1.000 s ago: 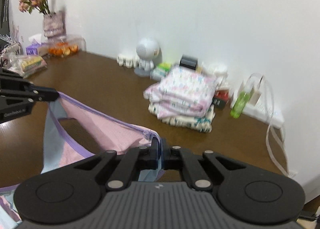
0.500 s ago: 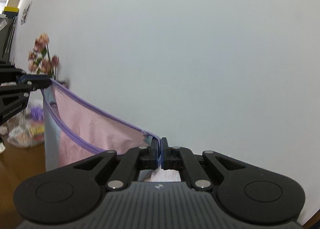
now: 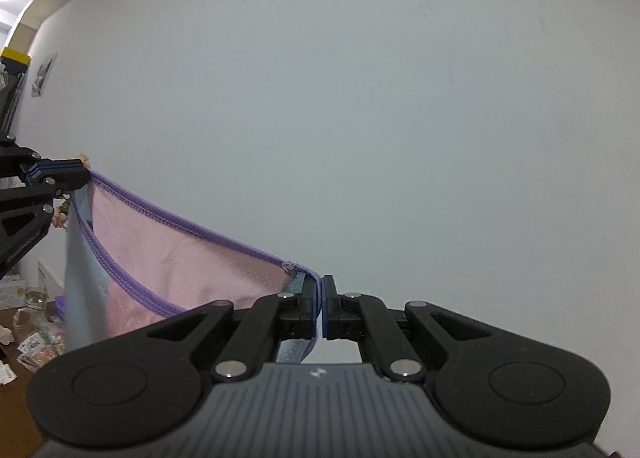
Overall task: Fold clothes
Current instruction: 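Raise the garment by its trimmed edge with both grippers, letting it hang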
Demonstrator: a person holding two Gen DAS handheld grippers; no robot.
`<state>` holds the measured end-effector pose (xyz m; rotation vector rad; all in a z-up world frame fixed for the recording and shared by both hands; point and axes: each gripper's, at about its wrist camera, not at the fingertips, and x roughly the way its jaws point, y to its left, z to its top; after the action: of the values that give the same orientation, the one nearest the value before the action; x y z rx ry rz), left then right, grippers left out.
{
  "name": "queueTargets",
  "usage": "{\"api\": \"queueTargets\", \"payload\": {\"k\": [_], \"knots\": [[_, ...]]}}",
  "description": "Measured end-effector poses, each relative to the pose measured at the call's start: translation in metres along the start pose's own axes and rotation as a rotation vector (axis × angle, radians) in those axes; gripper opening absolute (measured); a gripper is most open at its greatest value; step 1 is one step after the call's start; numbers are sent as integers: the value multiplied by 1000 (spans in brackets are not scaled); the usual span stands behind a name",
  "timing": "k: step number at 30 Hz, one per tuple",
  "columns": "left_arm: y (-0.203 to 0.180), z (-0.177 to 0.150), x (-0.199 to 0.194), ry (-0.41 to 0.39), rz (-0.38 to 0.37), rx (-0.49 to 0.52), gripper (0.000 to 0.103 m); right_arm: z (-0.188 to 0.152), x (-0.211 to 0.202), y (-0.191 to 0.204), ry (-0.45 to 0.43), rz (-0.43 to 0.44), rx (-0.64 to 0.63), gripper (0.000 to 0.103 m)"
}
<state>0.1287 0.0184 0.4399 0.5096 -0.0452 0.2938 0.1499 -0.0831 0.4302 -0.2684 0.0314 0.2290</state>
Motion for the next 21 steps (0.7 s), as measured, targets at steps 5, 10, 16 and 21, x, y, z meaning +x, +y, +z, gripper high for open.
{"api": "queueTargets", "payload": {"k": [5, 10, 16, 21], "knots": [[-11, -1, 52, 68, 14, 30, 0, 9, 50, 7, 52, -25, -13, 1], [-36, -17, 136, 153, 31, 44, 0, 0, 134, 19, 137, -43, -9, 1], [-48, -28, 219, 131, 70, 17, 0, -19, 233, 31, 137, -69, 3, 2], [-40, -9, 232, 6, 139, 28, 0, -11, 266, 34, 34, -94, 40, 2]]}}
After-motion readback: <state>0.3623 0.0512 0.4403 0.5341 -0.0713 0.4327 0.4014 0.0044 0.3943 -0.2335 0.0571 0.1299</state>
